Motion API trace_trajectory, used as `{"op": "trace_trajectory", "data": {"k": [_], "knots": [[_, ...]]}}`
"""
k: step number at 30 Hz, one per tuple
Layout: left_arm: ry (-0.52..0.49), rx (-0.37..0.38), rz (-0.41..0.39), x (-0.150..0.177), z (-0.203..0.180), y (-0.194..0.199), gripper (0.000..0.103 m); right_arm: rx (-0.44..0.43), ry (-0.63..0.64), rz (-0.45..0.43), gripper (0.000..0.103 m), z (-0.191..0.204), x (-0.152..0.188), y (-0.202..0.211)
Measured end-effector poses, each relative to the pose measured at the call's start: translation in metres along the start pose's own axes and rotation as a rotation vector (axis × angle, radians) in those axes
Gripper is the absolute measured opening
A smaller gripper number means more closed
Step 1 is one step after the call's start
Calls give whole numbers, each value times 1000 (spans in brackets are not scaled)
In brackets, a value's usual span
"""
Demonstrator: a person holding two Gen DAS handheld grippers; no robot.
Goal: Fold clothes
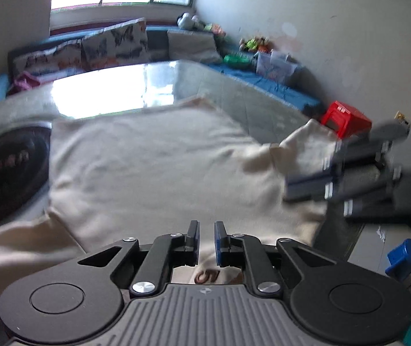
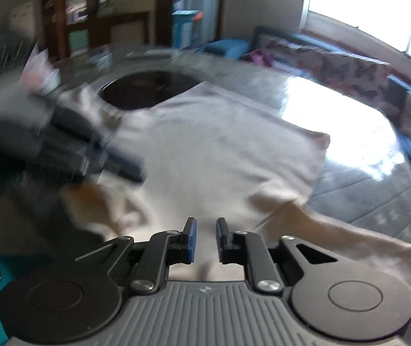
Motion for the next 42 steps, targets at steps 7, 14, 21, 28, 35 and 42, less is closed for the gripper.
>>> {"op": "trace_trajectory", "data": {"k": [7, 14, 21, 28, 35, 42], "knots": [[22, -5, 7, 9, 2, 1, 35, 83, -37, -21, 19, -35, -12, -29], [28, -21, -13, 0, 9, 3, 52, 115, -96, -12, 19, -53, 2, -29], [112, -89, -59, -30, 43, -8, 56, 110, -109, -14, 24, -58, -1, -39], [243, -155, -39, -34, 91, -30, 56, 102, -127, -15, 25, -61, 3, -37], [270, -185, -56, -27, 104, -27, 58, 94, -154, -51, 25, -62, 2, -28], [223, -203, -61, -29, 90, -31, 74, 174, -233, -130, 33, -86, 13, 14]]}}
Point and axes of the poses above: each gripper's, at about its wrist camera, not at the fingertips, and y roughly against the way its jaws point, z to its left, x to its underside, the point moved 9 cm from there along -y, roughly the way its jaws point, and after that the axes turned 9 degrees about -x, right-handed, at the moved point
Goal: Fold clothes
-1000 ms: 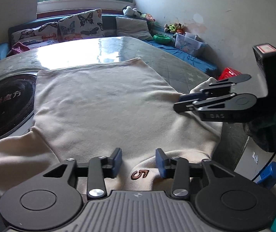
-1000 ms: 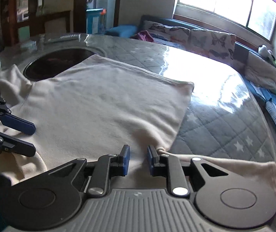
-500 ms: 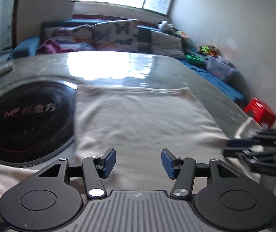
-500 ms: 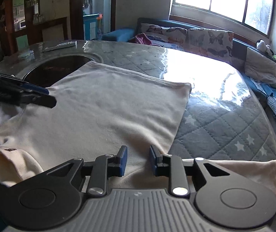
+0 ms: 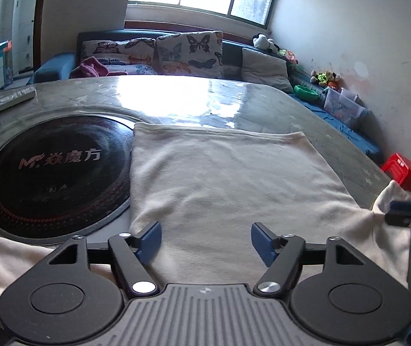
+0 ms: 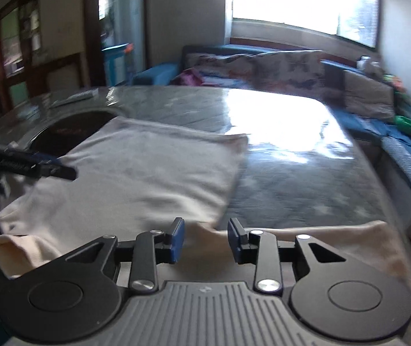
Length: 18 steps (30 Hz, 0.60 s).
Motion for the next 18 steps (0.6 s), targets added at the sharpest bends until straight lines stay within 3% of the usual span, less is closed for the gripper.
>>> {"op": "trace_trajectory", "data": {"k": [10, 12, 15, 17, 18], "knots": [[-34, -21, -9, 4, -6, 0, 79, 418, -130, 23, 43, -141, 29, 18], [-47, -29, -13, 5, -9, 0, 82, 442, -165, 31, 43, -157, 35, 19], [-87, -50, -22, 8, -15, 0, 85, 412, -212, 13, 42, -166, 40, 22], [-116, -63, -27, 10, -19, -1, 86, 402, -210, 12, 22, -164, 39, 21], [-131, -70, -29, 12, -21, -1, 88, 398, -208, 11, 17, -163, 38, 21]]}}
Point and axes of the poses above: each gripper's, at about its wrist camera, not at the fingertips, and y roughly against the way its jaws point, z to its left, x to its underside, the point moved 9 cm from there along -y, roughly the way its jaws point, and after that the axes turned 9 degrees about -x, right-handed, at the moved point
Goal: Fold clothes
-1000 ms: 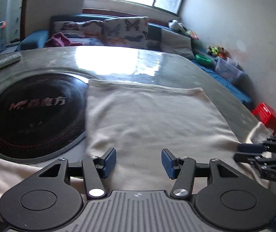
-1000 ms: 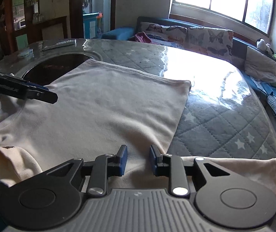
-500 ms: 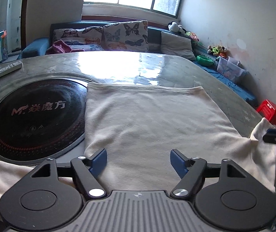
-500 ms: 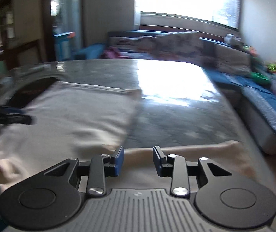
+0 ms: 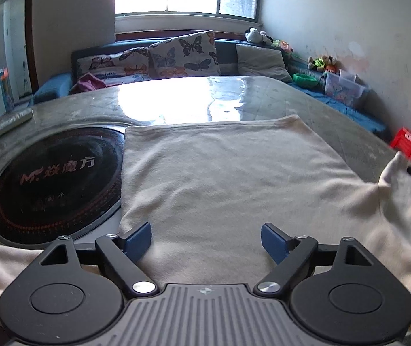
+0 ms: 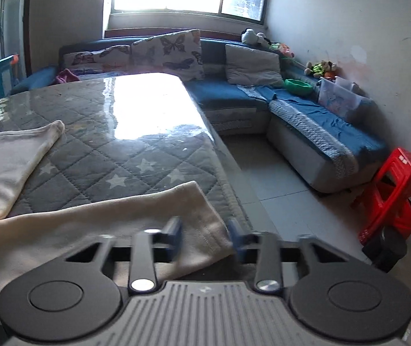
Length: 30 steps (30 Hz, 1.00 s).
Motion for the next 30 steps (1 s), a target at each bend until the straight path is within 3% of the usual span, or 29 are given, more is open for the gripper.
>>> {"op": "trace_trajectory", "data": {"k": [1, 6, 10, 13, 16, 23, 30], "knots": [[-12, -5, -1, 1, -2, 0, 88, 6, 3, -1, 7, 0, 0, 0], [-30, -4, 1, 3, -4, 0, 92, 39, -33, -4, 6, -14, 5, 10], [-23, -6, 9, 2, -5, 1, 92, 58, -15, -22, 24, -14, 3, 13], [-6, 6, 13, 1, -6, 7, 92, 53, -2, -47, 26, -9, -3, 21], [-6, 25, -12, 2, -13, 21, 92, 16, 22, -74, 37, 5, -9, 30], [-1, 61, -27, 24, -17, 45, 92, -69, 83, -35, 43, 42, 3, 21], [111, -15, -50, 34, 27, 66, 92, -67, 93, -4, 49, 47, 9, 15]]}}
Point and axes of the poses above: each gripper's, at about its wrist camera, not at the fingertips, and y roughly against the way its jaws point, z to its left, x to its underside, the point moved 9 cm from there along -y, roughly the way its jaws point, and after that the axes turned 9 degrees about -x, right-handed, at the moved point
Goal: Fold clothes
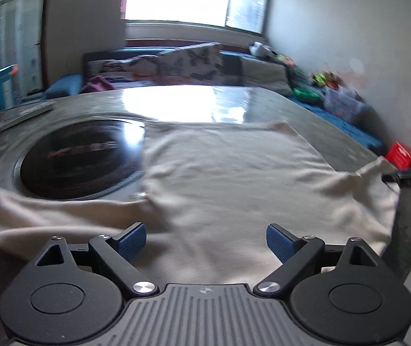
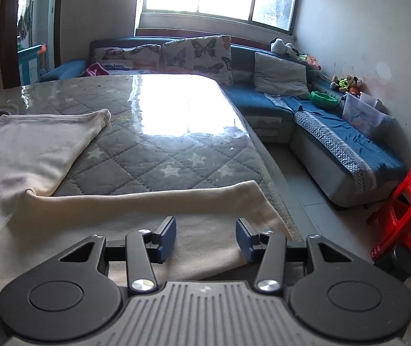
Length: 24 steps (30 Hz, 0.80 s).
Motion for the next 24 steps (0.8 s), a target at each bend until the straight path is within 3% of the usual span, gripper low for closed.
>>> {"op": "trace_trajectory", "data": {"k": [4, 13, 17, 20, 24], "knots": [[100, -111, -5, -2, 43, 8, 91, 2, -3, 7, 55, -1, -1, -2], [315, -486, 5, -9, 160, 3, 83, -2, -3, 5, 56, 2, -1, -4], [357, -570, 31, -12, 192, -8, 83, -2, -11, 5, 56, 1, -1, -4], [394, -585, 56, -9, 204, -16, 68, 0, -4, 8, 57, 1, -1, -4], [405, -600, 48, -8, 212, -20, 34, 3, 0, 12, 58, 1, -2, -5]]}}
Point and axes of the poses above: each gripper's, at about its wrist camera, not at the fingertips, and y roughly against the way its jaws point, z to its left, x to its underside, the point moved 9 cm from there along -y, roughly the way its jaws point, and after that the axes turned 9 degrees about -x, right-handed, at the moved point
